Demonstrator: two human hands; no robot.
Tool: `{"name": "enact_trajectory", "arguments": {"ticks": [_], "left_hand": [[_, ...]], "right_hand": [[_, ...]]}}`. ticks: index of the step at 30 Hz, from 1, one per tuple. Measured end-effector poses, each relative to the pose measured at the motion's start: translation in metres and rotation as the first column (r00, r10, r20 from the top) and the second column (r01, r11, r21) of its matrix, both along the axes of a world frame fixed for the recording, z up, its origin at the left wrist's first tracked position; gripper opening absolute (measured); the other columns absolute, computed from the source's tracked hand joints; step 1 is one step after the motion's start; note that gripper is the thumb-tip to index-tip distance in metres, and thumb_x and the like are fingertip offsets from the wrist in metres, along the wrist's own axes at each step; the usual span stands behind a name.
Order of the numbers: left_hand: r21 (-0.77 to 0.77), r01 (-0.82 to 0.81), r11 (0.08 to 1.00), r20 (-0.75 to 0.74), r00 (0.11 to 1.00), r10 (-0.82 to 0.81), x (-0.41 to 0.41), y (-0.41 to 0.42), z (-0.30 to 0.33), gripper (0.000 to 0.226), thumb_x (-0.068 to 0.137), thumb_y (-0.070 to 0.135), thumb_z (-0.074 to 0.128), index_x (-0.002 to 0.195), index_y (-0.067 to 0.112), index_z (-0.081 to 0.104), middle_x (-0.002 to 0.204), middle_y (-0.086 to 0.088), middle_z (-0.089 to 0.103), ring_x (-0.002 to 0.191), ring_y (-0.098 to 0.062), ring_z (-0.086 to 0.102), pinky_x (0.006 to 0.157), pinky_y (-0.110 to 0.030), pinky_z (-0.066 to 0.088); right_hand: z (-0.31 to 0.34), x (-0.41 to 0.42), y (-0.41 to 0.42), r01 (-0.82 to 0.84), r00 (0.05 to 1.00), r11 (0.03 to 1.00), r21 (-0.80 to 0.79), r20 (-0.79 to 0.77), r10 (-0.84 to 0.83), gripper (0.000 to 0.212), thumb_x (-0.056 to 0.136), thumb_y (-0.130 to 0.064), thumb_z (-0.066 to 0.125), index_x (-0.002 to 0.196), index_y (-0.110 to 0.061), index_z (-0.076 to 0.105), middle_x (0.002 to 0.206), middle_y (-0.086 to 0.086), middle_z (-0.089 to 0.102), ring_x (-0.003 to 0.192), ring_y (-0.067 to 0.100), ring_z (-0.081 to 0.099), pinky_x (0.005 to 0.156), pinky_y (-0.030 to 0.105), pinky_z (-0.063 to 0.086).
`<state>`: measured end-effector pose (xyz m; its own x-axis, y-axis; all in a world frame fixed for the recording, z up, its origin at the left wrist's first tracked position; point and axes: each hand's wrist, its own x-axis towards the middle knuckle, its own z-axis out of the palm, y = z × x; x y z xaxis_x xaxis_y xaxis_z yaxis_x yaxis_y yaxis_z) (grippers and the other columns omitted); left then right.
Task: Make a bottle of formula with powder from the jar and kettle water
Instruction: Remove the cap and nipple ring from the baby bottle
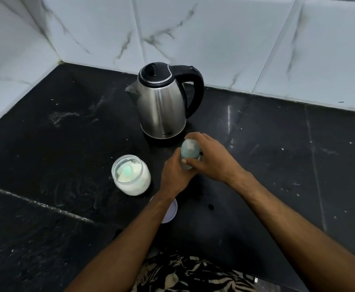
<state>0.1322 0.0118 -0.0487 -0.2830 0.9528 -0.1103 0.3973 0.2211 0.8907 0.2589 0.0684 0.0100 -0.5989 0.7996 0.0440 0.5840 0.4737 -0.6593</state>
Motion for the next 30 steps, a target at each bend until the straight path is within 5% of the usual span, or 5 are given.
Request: {"name": "enact_trajectory", "arguments": {"ticks": [6,13,16,22,30], "left_hand": [[0.021,0.081,0.997,-0.069,0.994,-0.079,-0.008,0.000,-0.003,0.070,0.061,0.061,0.069,0.121,0.027,0.056,0.106,0.011,0.068,0.099,-0.009,0.066,0.086,-0.039,0.056],[0.063,0.107,0.992,-0.073,0.992,-0.103,-0.012,0.000,-0.008,0.067,0.066,0.056,0.074,0.123,0.025,0.056,0.108,0.008,0.070,0.100,-0.008,0.067,0.085,-0.041,0.056],[0.033,0.116,0.993,-0.080,0.990,-0.113,-0.014,0.003,-0.009,0.062,0.068,0.054,0.076,0.121,0.029,0.056,0.107,0.009,0.069,0.098,-0.007,0.067,0.085,-0.040,0.056],[0.039,0.130,0.991,-0.071,0.989,-0.127,-0.014,0.002,-0.010,0.055,0.073,0.039,0.081,0.121,0.032,0.053,0.109,0.017,0.064,0.102,0.001,0.061,0.094,-0.026,0.051],[0.084,0.112,0.990,-0.061,0.992,-0.107,-0.013,0.003,-0.015,0.062,0.071,0.036,0.084,0.125,0.023,0.056,0.115,0.011,0.066,0.104,-0.003,0.063,0.094,-0.025,0.051]], "right_hand": [[-0.005,0.003,-0.004,-0.001,1.000,0.999,0.038,-0.011,0.002,0.058,0.083,-0.037,0.076,0.132,-0.025,0.048,0.125,-0.004,0.056,0.108,0.016,0.058,0.093,0.037,0.052],[-0.012,0.007,-0.004,-0.042,0.995,0.997,0.063,-0.088,0.048,0.060,0.086,-0.038,0.073,0.136,-0.020,0.046,0.131,-0.003,0.054,0.112,0.014,0.058,0.095,0.038,0.053],[-0.003,0.008,-0.002,0.009,0.960,1.000,0.022,-0.280,-0.002,0.060,0.084,-0.034,0.075,0.135,-0.018,0.046,0.129,-0.003,0.056,0.113,0.012,0.059,0.092,0.037,0.055],[0.022,0.023,0.026,0.226,0.878,0.973,0.038,-0.440,-0.187,0.053,0.083,-0.031,0.078,0.127,-0.018,0.051,0.118,-0.019,0.056,0.109,0.000,0.059,0.088,0.014,0.051],[-0.046,0.084,0.047,0.500,0.832,0.866,-0.034,-0.259,-0.490,0.051,0.084,-0.030,0.074,0.128,-0.019,0.052,0.124,-0.002,0.059,0.110,0.014,0.058,0.095,0.042,0.052]]}}
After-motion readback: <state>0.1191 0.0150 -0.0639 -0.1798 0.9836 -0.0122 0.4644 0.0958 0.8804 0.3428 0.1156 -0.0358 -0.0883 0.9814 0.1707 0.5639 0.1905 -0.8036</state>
